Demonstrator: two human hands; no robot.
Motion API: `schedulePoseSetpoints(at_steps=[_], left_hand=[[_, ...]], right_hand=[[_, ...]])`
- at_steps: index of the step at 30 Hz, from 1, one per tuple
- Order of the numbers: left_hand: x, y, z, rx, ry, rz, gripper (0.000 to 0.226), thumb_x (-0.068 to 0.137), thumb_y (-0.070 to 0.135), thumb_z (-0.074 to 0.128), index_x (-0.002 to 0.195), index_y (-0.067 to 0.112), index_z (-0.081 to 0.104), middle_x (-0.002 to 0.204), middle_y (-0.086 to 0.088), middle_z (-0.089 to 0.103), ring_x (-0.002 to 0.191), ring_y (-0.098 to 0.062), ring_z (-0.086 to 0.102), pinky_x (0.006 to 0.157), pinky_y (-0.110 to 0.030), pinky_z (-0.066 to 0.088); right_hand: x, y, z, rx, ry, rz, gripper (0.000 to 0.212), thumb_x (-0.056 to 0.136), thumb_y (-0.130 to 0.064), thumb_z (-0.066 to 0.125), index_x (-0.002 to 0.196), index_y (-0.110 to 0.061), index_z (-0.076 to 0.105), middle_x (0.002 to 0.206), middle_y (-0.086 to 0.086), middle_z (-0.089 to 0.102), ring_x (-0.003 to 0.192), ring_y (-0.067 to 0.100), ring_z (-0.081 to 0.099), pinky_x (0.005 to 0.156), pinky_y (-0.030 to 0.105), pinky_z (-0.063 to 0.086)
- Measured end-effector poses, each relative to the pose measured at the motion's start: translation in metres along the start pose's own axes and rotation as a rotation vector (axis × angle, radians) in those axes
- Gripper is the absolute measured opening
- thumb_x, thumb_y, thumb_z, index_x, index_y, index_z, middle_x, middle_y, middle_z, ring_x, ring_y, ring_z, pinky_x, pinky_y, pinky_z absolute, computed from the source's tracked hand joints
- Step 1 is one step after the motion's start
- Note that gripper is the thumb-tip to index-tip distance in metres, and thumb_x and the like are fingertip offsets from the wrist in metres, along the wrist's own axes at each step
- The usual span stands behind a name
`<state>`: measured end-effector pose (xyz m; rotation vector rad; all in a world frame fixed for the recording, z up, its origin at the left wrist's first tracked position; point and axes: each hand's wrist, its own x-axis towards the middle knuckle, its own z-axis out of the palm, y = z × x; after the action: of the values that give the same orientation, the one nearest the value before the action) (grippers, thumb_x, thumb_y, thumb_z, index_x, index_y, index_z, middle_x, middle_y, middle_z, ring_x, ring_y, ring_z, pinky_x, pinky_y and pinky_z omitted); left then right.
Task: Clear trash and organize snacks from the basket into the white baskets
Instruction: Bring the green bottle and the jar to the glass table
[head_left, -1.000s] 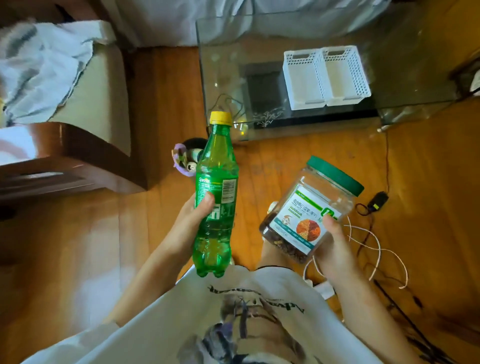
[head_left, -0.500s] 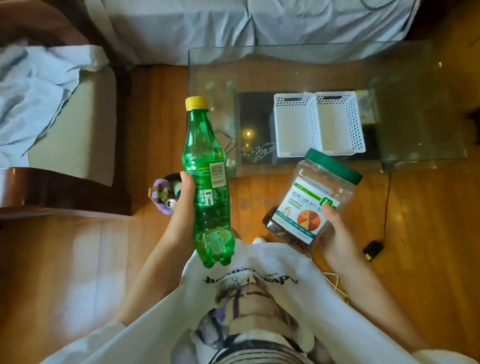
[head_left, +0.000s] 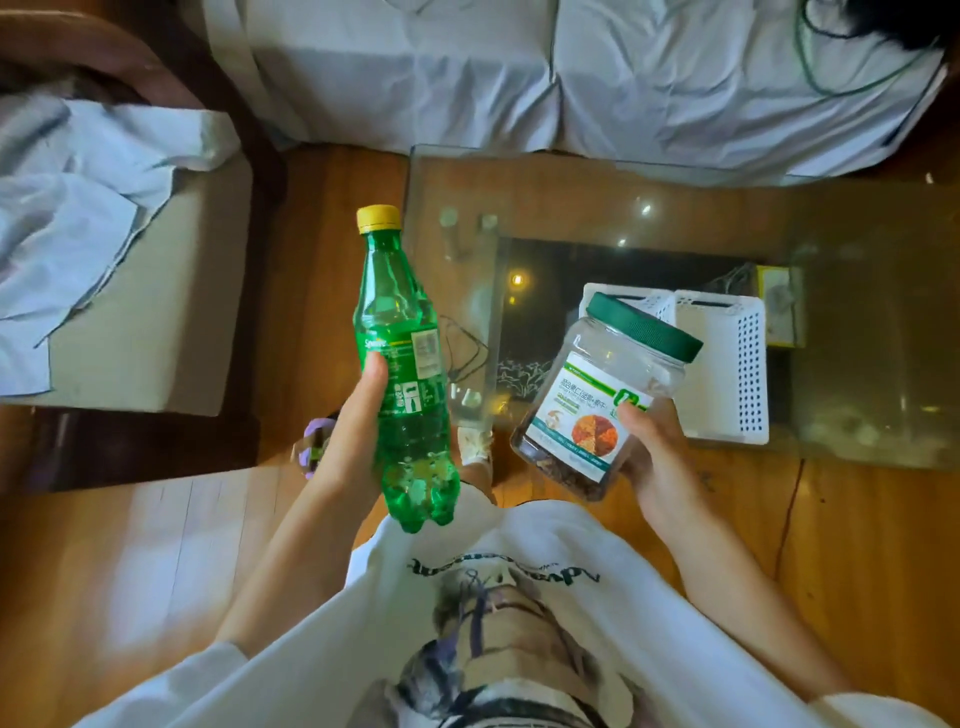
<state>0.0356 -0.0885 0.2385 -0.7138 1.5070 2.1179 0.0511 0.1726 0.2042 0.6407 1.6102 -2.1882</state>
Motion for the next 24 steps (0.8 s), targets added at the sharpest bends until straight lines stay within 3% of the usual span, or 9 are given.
schedulePoseSetpoints(at_steps=[6,8,10,13,15,17,20,21,24], left_hand=[[0.091,0.05,0.007,0.145,-0.019,0.138,0.069,0.05,0.048,0.084,0.111,0.027,0.061,0.098,0.002,0.07,0.089,-0.018,0.067,0.073,-0.031,0.054],[0.127,0.058,0.011,0.181,-0.013,0.151,0.066,0.049,0.031,0.085,0.109,0.025,0.059,0.095,0.003,0.071,0.088,-0.017,0.067,0.071,-0.029,0.054],[0.163,0.059,0.016,0.221,0.003,0.157,0.056,0.048,0.021,0.082,0.1,0.025,0.06,0.088,0.004,0.072,0.082,-0.014,0.069,0.069,-0.025,0.054],[0.221,0.051,0.022,0.275,0.038,0.165,0.049,0.052,0.003,0.082,0.094,0.019,0.061,0.082,0.004,0.072,0.077,-0.011,0.068,0.068,-0.024,0.055],[0.259,0.042,0.022,0.294,0.106,0.143,0.052,0.056,-0.009,0.081,0.098,0.014,0.059,0.085,0.004,0.07,0.079,-0.01,0.068,0.07,-0.026,0.056],[0.293,0.031,0.019,0.35,0.162,0.124,0.062,0.056,-0.007,0.083,0.108,0.01,0.055,0.098,-0.004,0.067,0.09,-0.016,0.066,0.079,-0.033,0.056],[0.334,0.013,0.013,0.458,0.199,0.094,0.07,0.045,0.012,0.086,0.108,0.016,0.054,0.107,-0.009,0.065,0.101,-0.027,0.063,0.089,-0.045,0.052],[0.346,0.007,0.011,0.499,0.208,0.087,0.071,0.043,0.017,0.085,0.107,0.015,0.054,0.107,-0.01,0.065,0.101,-0.029,0.062,0.091,-0.048,0.051],[0.374,-0.01,0.005,0.599,0.212,0.074,0.08,0.041,0.025,0.086,0.112,0.01,0.053,0.108,-0.01,0.065,0.102,-0.031,0.061,0.092,-0.05,0.049]], right_hand=[[0.092,-0.053,0.03,-0.142,0.011,0.028,0.076,0.06,-0.047,0.075,0.128,-0.037,0.043,0.129,-0.003,0.059,0.117,0.019,0.058,0.093,0.044,0.051],[0.125,-0.061,0.035,-0.16,0.025,0.022,0.074,0.062,-0.039,0.076,0.127,-0.031,0.041,0.127,-0.003,0.059,0.115,0.019,0.06,0.094,0.045,0.051],[0.159,-0.061,0.037,-0.151,0.056,0.014,0.073,0.06,-0.024,0.076,0.124,-0.026,0.041,0.124,0.0,0.06,0.112,0.017,0.061,0.09,0.04,0.054],[0.213,-0.055,0.038,-0.239,0.111,-0.018,0.075,0.052,-0.018,0.077,0.116,-0.027,0.041,0.118,-0.007,0.057,0.106,0.006,0.06,0.078,0.019,0.054],[0.251,-0.043,0.035,-0.319,0.122,-0.031,0.084,0.051,-0.011,0.083,0.12,-0.026,0.038,0.114,-0.011,0.053,0.103,-0.001,0.057,0.084,0.017,0.05],[0.285,-0.027,0.03,-0.419,0.122,-0.032,0.091,0.056,-0.004,0.085,0.128,-0.026,0.034,0.116,-0.009,0.05,0.106,0.003,0.053,0.091,0.016,0.045],[0.326,-0.005,0.022,-0.533,0.095,-0.026,0.094,0.056,-0.001,0.084,0.132,-0.024,0.032,0.118,-0.01,0.046,0.104,0.0,0.049,0.077,-0.006,0.037],[0.337,0.002,0.018,-0.562,0.084,-0.028,0.094,0.055,-0.003,0.085,0.13,-0.026,0.033,0.116,-0.012,0.047,0.102,-0.005,0.05,0.076,-0.006,0.036],[0.361,0.02,0.007,-0.694,0.064,-0.026,0.094,0.049,-0.022,0.088,0.124,-0.037,0.033,0.124,-0.012,0.046,0.109,0.0,0.047,0.09,0.014,0.039]])
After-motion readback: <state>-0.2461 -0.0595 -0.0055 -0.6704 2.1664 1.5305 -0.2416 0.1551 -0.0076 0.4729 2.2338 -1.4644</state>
